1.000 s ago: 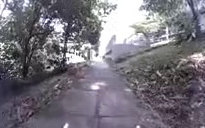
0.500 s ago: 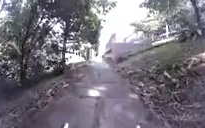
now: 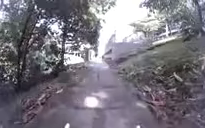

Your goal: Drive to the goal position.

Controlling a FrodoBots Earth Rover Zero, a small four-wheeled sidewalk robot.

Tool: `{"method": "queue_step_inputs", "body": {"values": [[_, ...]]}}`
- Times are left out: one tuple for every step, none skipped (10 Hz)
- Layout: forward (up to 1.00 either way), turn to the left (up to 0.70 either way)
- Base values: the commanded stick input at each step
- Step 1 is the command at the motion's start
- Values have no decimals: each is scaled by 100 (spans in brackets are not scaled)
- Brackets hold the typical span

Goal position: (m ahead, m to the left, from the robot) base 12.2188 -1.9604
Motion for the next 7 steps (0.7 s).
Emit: {"method": "queue_step_inputs", "body": {"values": [[70,0],[70,0],[70,0],[70,0],[70,0],[70,0],[70,0]]}}
